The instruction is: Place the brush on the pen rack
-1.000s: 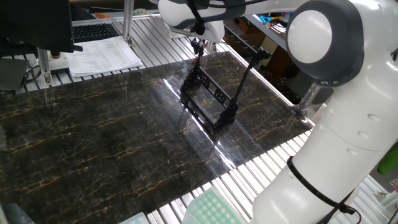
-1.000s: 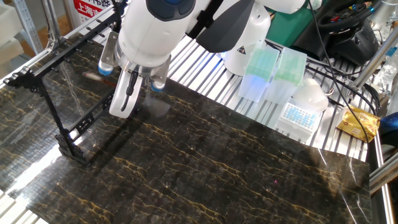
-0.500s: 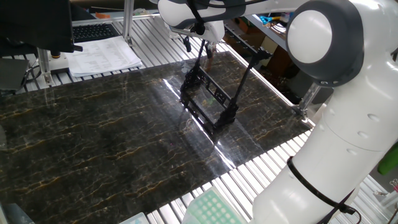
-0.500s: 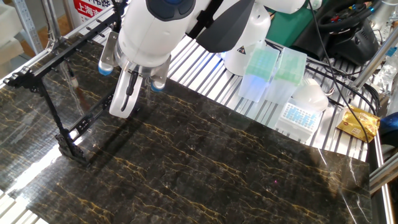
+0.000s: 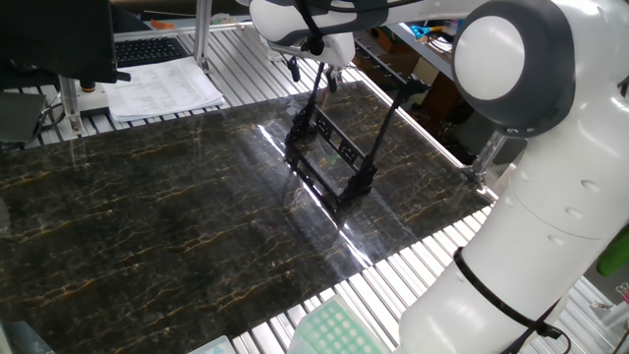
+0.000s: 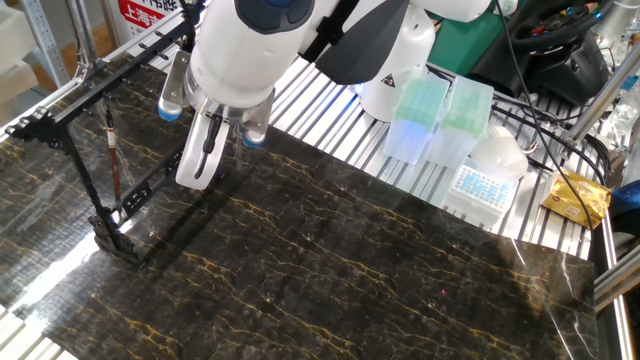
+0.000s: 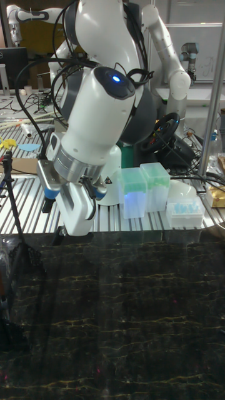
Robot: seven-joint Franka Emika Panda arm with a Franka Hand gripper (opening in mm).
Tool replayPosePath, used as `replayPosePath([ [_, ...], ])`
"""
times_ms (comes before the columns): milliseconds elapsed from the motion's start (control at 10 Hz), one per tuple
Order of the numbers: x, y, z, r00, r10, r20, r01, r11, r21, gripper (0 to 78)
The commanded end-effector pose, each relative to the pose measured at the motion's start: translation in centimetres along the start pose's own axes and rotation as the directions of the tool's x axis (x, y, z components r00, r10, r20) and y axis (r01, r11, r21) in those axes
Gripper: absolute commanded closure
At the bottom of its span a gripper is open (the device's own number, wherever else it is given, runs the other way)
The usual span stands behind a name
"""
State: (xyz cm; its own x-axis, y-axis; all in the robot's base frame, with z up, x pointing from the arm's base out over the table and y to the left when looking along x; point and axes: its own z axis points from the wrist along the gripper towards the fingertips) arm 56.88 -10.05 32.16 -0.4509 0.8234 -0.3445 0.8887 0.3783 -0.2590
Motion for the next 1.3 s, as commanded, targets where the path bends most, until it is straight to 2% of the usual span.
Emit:
replayPosePath([
  [100, 0.9, 0.3, -1.4, 0.985, -0.1, -0.137, 0.085, 0.99, -0.116, 0.3],
  [400, 1.6, 0.4, -2.1, 0.97, -0.206, -0.13, 0.188, 0.972, -0.139, 0.3],
  [600, 2.2, 0.5, -2.7, 0.915, -0.375, -0.148, 0.341, 0.916, -0.213, 0.3],
  [800, 3.3, 1.0, -3.3, 0.866, -0.47, -0.172, 0.403, 0.858, -0.317, 0.3],
  [1000, 4.3, 1.4, -3.8, 0.778, -0.618, -0.112, 0.554, 0.759, -0.342, 0.3],
  [1100, 4.6, 1.5, -4.0, 0.744, -0.662, -0.095, 0.596, 0.72, -0.354, 0.3],
  [1200, 5.1, 1.7, -4.3, 0.689, -0.72, -0.076, 0.645, 0.658, -0.389, 0.3],
  [1300, 5.4, 1.7, -4.5, 0.658, -0.75, -0.066, 0.669, 0.622, -0.407, 0.3],
])
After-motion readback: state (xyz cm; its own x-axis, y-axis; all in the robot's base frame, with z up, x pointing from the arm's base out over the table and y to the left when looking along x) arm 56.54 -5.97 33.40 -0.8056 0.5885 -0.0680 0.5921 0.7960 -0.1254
